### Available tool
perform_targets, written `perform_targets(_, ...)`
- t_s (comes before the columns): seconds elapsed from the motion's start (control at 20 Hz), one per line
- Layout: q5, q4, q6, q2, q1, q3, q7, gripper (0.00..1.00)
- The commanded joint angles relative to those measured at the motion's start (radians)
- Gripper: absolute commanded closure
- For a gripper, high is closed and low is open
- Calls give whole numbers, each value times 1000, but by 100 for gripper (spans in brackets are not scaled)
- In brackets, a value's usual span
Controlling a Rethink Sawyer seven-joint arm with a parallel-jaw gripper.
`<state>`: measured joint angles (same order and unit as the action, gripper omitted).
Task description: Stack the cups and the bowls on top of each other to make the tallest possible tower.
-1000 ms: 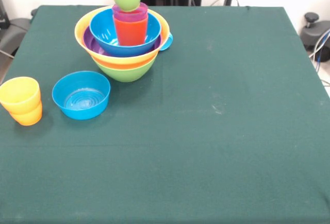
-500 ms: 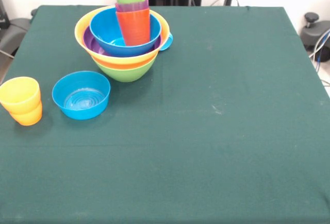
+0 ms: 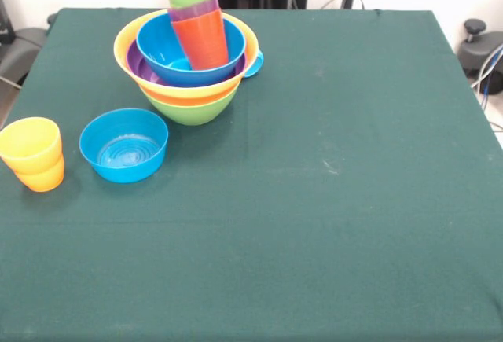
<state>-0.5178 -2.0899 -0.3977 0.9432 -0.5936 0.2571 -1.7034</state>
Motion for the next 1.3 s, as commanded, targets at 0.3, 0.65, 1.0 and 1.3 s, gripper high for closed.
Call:
perform_targets(0.3,74,-39,-41,25,-25,38,-64,100)
perform_targets(0.65,146,-30,-141,99,-36,57,-8,100)
perform_targets(1.0,177,-27,-162,120,-29,59,4,100)
perform_targets(1.3,174,-22,-152,111,-9,48,-14,100)
